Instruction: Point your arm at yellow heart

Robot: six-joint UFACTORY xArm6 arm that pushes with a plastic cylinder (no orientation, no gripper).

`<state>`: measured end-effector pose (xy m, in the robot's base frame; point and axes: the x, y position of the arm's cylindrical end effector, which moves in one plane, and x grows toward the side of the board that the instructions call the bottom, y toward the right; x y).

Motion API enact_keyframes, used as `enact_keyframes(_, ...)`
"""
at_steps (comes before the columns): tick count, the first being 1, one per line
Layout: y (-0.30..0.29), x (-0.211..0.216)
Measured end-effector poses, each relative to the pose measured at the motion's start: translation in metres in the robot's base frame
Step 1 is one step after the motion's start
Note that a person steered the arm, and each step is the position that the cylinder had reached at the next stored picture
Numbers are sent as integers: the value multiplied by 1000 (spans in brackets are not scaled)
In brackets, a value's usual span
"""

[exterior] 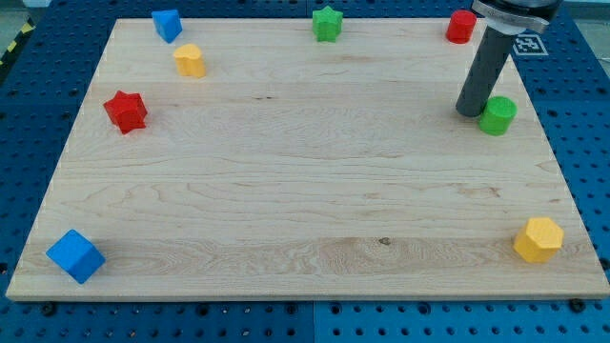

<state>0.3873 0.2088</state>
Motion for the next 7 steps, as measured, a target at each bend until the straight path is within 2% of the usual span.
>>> enact_keyframes(1, -40, -2)
enact_keyframes(4, -303, -52)
enact_keyframes(5, -381, -58)
enact_keyframes(6, -396, -58)
enact_keyframes(7, -425, -90)
